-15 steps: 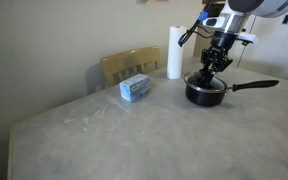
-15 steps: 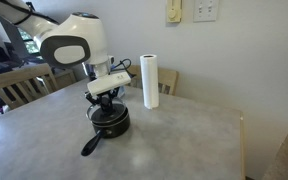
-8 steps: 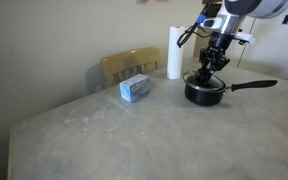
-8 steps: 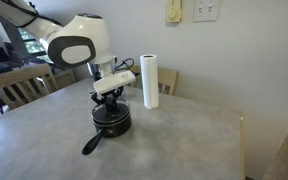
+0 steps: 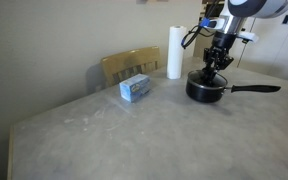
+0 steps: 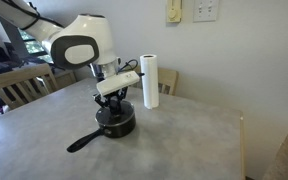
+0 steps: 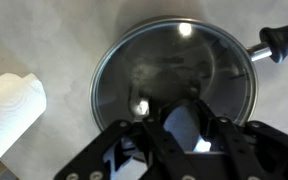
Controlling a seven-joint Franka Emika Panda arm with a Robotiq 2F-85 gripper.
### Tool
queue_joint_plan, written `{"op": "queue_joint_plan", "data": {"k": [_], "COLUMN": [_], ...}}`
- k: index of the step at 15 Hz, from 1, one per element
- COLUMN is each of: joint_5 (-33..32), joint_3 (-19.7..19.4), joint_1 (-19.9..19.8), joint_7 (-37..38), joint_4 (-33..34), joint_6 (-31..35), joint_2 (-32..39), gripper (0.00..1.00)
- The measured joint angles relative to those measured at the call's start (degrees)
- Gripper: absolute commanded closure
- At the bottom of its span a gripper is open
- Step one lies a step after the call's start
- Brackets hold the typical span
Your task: Take the lid and put it on the pot
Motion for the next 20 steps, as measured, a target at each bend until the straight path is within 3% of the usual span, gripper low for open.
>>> {"op": "queue_joint_plan", "data": {"k": [1, 2, 7, 20], "joint_5": [-0.03, -0.03, 0.19, 2.93], "joint_3": [-0.04, -0.04, 0.23, 1.83], "joint_1": [-0.13, -0.27, -0.47, -0.05], "joint_7": [0.11, 0.18, 0.22, 0.28], "joint_4": [-0.09, -0.22, -0.79, -1.39], "joint_6": [-0.02, -0.08, -0.65, -2.62], "joint_2": [0.04, 0.05, 0.04, -7.61], "gripper": [0.56, 0.35, 0.02, 0.00]}}
